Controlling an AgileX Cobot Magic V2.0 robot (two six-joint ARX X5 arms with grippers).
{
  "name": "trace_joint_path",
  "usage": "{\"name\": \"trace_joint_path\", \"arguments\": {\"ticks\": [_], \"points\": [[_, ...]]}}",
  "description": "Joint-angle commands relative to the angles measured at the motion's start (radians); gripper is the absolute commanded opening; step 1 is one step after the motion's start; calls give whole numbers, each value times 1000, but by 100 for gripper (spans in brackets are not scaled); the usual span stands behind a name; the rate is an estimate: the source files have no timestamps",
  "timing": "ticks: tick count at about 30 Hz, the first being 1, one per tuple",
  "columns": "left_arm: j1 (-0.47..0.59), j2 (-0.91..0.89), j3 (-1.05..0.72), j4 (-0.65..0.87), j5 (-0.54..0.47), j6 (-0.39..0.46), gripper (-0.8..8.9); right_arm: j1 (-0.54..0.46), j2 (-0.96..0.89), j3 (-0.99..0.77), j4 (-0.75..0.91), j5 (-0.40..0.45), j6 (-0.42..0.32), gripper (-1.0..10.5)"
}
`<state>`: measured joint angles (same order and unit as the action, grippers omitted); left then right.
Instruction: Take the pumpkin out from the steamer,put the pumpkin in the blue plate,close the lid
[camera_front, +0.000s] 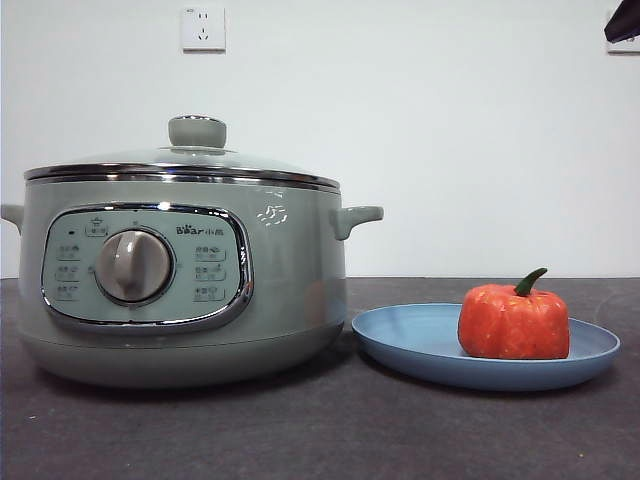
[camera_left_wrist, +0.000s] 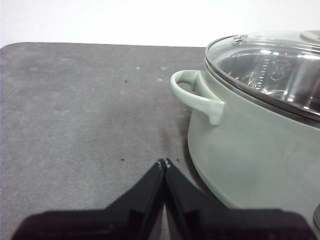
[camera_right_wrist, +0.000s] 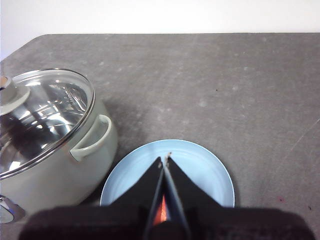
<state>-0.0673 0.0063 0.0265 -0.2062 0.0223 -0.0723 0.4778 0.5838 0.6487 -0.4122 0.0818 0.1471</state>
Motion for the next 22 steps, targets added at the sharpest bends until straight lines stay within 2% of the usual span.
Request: {"name": "trace_joint_path", "arguments": {"ticks": [1,4,7,10,12,16,18,22], "points": [[3,0,-10,-11,6,-6,-3,0,-2,-6,4,3,12,-17],[3,0,-10,-11,6,-6,-3,0,-2,-6,-5,12,3,-16],[3,0,-10,-11,6,-6,-3,3,-19,-6,-37,61,-53,-17],[3,0,-10,-11,6,-6,-3,-56,-89,-29,-67,75,-129,-17],[3,0,-10,-11,6,-6,-3,-119,-135,-70,-37,24,-158,-17],[3,0,-10,-11,7,-6,-3,-287,-254,-219,63,-205,-157,-17],[3,0,-10,-11,6,-6,-3,-340,-305,-306,141,-241,-158,-17],[3,0,-10,-11,5,-6,-3,-382,-396,-478,278,-240,-155,-17]]}}
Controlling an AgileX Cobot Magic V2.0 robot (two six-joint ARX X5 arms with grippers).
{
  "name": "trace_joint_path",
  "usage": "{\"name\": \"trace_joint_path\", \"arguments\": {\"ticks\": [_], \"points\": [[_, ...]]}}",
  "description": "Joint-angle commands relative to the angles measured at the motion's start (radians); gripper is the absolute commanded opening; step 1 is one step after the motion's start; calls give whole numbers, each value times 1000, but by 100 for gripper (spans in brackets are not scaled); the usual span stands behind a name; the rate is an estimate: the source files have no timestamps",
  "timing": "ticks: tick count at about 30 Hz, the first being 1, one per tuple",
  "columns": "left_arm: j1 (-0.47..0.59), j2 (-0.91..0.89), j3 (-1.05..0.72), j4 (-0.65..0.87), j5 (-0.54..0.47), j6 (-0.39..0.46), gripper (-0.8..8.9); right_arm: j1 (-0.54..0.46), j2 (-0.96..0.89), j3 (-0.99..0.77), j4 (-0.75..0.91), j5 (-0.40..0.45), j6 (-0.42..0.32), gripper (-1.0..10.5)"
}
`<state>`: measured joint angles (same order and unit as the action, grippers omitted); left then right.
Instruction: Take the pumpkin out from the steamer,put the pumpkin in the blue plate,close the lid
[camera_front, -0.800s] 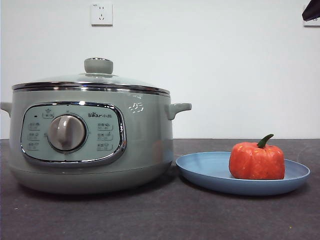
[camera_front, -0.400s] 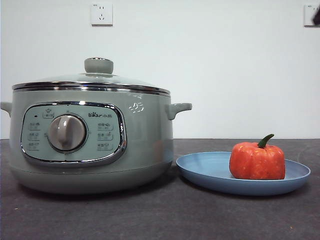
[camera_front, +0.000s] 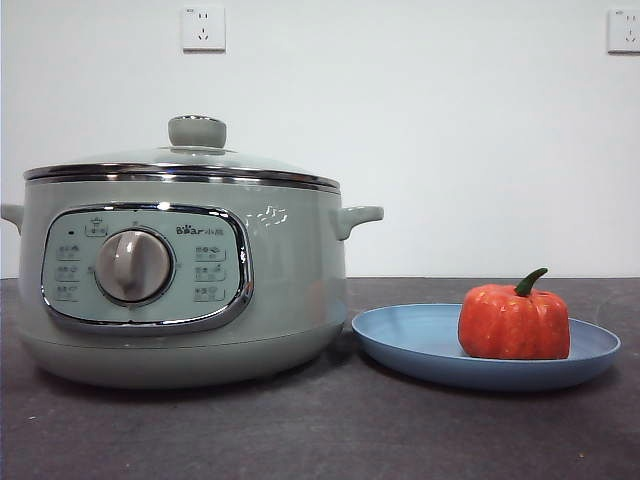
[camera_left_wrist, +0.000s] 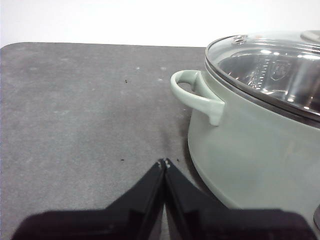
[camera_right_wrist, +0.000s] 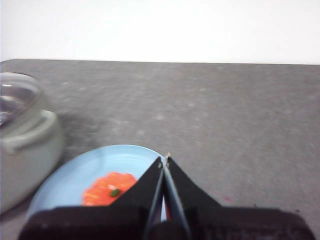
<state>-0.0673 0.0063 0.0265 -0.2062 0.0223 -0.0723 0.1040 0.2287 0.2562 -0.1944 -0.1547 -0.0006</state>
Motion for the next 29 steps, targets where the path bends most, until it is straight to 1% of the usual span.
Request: {"name": "trace_joint_path", "arguments": {"ticks": [1,7,11,15,29], "points": [[3,0,-10,-11,5,-6,-3,-10,-59,-114,76,1,-2,-17],[3,0,-10,-11,5,-6,-3,-11,-152,-219,89,6,18,-17],[3,0,-10,-11,5,-6,-3,-11,-174,-249,68,31,63,-17],[3,0,-10,-11,5,-6,-3,-11,-175,-249,20,33,62,-17],[3,0,-10,-11,5,-6,-3,-10,-165,-248,21,31,63,-17]]}}
